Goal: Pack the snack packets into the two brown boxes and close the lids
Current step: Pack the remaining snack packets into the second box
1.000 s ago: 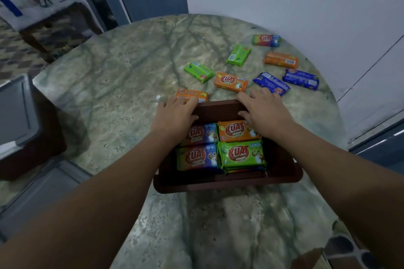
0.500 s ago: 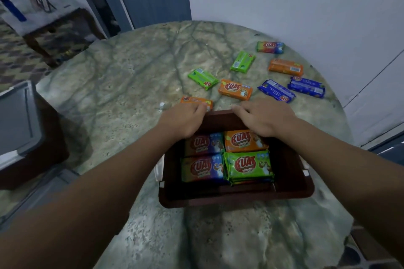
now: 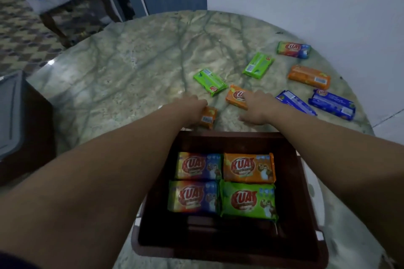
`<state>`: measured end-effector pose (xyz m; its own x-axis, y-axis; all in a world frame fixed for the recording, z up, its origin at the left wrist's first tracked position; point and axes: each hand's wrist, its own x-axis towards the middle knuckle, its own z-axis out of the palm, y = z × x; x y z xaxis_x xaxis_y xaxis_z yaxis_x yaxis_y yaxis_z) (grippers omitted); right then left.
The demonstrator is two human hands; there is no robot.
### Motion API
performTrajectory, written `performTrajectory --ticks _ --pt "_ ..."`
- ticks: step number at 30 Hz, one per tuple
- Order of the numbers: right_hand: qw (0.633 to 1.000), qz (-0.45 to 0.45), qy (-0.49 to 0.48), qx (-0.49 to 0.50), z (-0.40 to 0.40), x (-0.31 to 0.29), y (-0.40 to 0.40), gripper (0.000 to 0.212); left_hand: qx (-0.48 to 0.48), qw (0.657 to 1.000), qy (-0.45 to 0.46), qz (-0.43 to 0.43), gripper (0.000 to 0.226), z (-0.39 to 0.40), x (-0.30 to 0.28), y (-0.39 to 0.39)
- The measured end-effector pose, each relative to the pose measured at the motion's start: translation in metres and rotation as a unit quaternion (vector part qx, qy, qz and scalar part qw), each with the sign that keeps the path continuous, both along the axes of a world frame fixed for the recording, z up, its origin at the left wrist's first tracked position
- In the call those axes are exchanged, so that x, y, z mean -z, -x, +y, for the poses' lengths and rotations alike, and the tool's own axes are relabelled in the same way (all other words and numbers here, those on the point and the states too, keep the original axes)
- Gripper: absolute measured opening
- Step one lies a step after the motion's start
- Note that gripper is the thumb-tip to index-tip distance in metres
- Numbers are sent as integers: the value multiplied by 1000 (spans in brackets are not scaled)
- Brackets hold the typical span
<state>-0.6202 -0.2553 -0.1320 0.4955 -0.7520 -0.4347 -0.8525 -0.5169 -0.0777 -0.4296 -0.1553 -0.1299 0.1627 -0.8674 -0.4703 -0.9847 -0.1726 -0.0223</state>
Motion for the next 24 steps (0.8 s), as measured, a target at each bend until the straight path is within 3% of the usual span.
performTrajectory --ticks 5,9,15,21,24 --pt "1000 -7 -6 -16 -15 21 -3 95 11 999 13 -49 65 -2 15 1" --pt "1000 -18 25 0 -15 27 -6 94 12 998 7 -62 78 -2 15 0" --pt "999 15 12 44 0 16 -5 86 -62 997 34 28 83 2 19 0" --pt "983 -155 53 78 14 -19 12 88 -103 975 175 87 72 10 -4 11" --pt "969 -217 80 88 34 -36 18 85 -100 964 235 71 76 21 -21 17"
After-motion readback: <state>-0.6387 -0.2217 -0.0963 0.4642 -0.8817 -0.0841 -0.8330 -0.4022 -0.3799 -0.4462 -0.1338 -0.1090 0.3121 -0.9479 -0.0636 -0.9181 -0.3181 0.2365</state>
